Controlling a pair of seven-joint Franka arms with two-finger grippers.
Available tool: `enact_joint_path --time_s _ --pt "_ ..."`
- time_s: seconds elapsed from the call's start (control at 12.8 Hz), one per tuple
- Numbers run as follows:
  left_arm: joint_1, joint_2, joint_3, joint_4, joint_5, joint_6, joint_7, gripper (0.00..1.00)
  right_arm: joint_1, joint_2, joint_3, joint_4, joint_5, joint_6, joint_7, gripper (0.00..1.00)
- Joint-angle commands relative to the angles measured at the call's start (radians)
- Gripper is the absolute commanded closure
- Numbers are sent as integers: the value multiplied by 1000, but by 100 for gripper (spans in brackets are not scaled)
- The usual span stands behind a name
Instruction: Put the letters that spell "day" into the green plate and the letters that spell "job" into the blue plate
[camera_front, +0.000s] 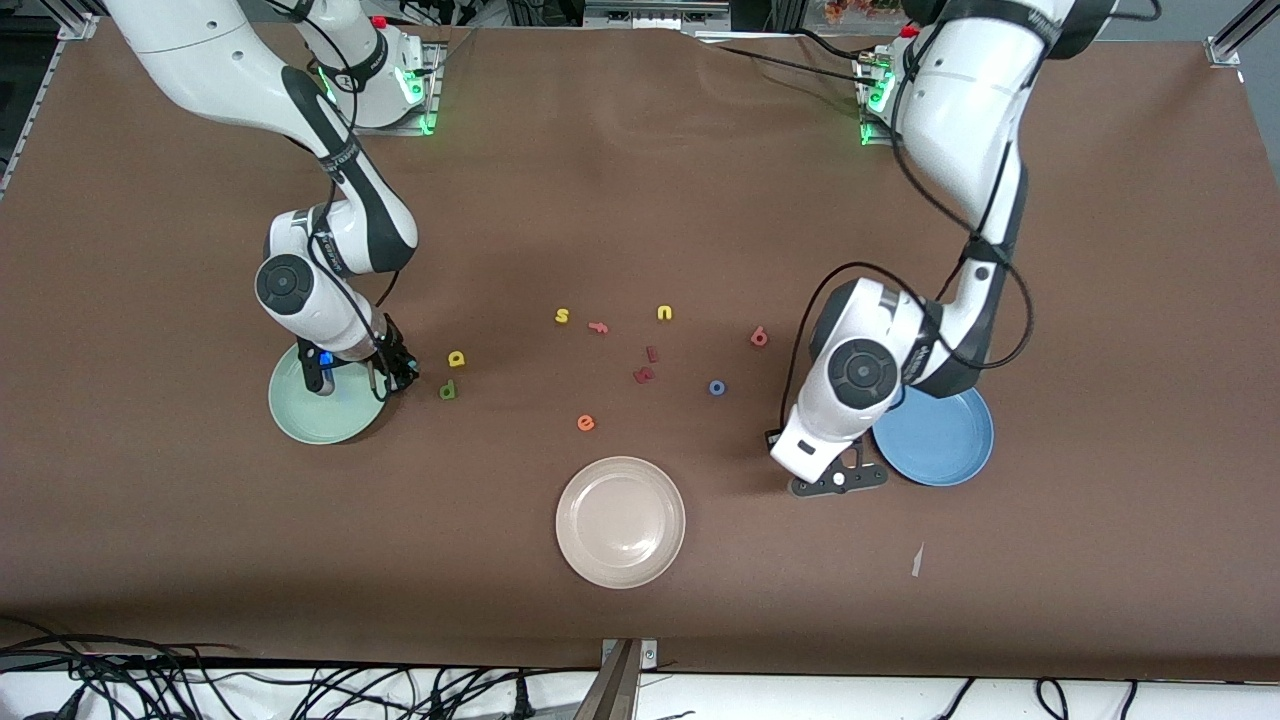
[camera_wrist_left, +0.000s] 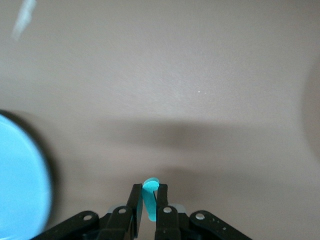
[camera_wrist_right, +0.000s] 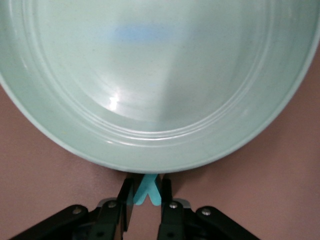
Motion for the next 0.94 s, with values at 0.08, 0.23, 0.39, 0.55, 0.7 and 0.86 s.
enact_joint_path --time_s 0.08,0.23,0.39,0.55,0.7,0.86 --pt "76 -185 -14 -216 39 28 227 98 3 -103 -6 -4 -8 -109 35 100" --pt "113 -262 -14 -370 39 152 330 92 3 -144 -23 -2 -10 -163 31 100" --pt "137 -308 -14 -492 34 261 403 86 2 -164 -58 -1 -15 -186 14 100" --pt "182 -325 -14 -561 34 304 516 86 2 -163 -106 1 -16 -187 -45 100" --pt "243 -320 -20 -586 25 320 668 78 0 -160 -150 -1 -16 -185 -104 100" --pt "268 -299 -20 -569 28 314 798 16 -3 -149 -171 -1 -15 -176 -136 96"
